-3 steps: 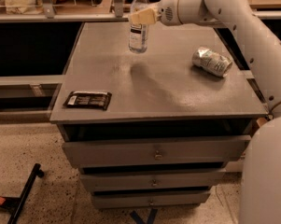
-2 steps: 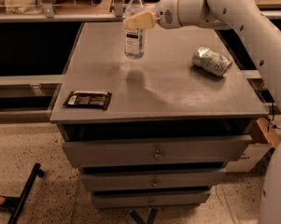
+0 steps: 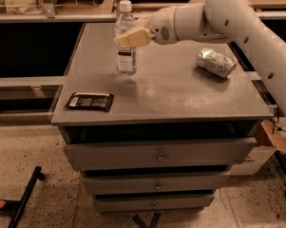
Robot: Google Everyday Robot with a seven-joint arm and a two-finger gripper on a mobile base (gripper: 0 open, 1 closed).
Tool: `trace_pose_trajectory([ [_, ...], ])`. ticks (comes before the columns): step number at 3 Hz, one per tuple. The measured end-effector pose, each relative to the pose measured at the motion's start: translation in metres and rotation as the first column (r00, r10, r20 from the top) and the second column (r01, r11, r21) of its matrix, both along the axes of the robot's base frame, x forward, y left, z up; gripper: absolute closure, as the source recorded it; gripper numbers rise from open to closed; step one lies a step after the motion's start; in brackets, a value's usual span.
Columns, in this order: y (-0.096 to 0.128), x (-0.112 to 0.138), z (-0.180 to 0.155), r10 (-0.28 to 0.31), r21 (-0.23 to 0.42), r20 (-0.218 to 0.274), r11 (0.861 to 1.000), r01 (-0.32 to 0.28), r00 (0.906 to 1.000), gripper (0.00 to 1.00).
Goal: Move blue plastic bottle near rxbar chocolate
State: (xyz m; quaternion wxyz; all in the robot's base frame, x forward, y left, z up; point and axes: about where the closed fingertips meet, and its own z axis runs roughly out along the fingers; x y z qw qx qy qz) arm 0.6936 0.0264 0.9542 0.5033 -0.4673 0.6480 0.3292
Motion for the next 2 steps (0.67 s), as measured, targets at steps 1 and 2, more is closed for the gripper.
trace_pose_trajectory([
  [1,0.018,-0.022,0.001,0.117,0.014,0.058,0.993,-0.118,0.9914,0.81],
  [2,0.032,-0.040,-0.001,0.222,-0.031,0.119,0.975,-0.220,0.9678,0.59],
])
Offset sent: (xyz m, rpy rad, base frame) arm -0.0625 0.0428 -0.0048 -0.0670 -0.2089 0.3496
